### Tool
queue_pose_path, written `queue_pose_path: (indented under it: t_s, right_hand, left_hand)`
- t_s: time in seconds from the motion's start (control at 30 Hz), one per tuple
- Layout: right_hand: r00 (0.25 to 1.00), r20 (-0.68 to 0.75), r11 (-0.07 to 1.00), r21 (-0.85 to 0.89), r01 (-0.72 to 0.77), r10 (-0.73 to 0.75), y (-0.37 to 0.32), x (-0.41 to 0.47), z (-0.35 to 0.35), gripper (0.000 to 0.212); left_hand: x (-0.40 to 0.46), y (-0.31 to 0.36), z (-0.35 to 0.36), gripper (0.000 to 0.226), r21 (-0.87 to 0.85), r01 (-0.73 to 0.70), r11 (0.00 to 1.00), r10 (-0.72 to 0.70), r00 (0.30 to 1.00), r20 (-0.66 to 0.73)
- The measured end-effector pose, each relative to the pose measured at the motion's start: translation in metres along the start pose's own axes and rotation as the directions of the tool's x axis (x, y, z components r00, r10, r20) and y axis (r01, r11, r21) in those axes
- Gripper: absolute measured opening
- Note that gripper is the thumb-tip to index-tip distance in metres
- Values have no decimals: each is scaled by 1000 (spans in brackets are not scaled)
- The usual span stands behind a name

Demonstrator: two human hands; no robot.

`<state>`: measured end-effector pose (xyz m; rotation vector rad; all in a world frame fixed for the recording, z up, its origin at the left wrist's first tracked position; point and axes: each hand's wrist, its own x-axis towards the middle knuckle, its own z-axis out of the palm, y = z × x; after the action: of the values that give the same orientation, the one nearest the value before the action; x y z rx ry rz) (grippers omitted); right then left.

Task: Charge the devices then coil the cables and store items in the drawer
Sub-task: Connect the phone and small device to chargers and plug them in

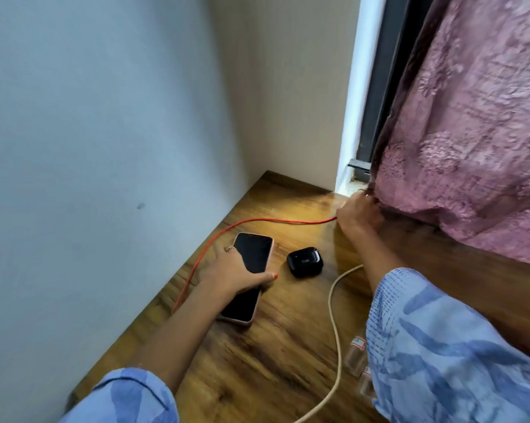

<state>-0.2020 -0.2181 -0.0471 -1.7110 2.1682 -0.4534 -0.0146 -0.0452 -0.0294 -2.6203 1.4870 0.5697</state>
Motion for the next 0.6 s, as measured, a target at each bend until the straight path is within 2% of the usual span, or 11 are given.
queue_pose_path:
  t_s: [0.1, 0.17, 0.27, 0.3, 0.37, 0.4, 0.47, 0.6]
  right_hand:
    - [999, -45, 1000, 30, -2, 4, -3, 3, 7, 33]
    - [996, -80, 989, 142, -30, 41, -6, 1, 6, 28]
    - [995, -91, 914, 405, 1, 39, -18, -10, -6, 16]
    - [997, -76, 855, 518, 10, 34, -24, -13, -11, 8]
    - [1000, -16, 654, 757, 3, 13, -41, -24, -28, 22]
    - [1000, 15, 540, 842, -4, -15, -48, -34, -39, 23]
    - [995, 31, 381, 925, 7, -93, -64, -58, -66, 23]
    - [963, 46, 119, 993, -14, -266, -86, -123, -124, 40]
  left_hand:
    - [-9, -2, 4, 111, -3, 20, 1000, -20, 1000, 22]
    - [-11, -5, 3, 108, -50, 20, 999, -20, 1000, 12]
    - [-16, -14, -3, 95, -75, -27, 997, 16, 989, -146]
    - [-17, -18, -6, 88, -67, -46, 997, 30, 973, -227]
    - [-21, -29, -15, 75, -85, -56, 995, 23, 936, -351]
    - [-24, -35, -21, 70, -108, -53, 993, 9, 928, -372]
    - [-30, -48, -29, 58, -126, -66, 990, 11, 918, -395]
    - [-40, -67, -44, 46, -153, -82, 985, 7, 900, -437]
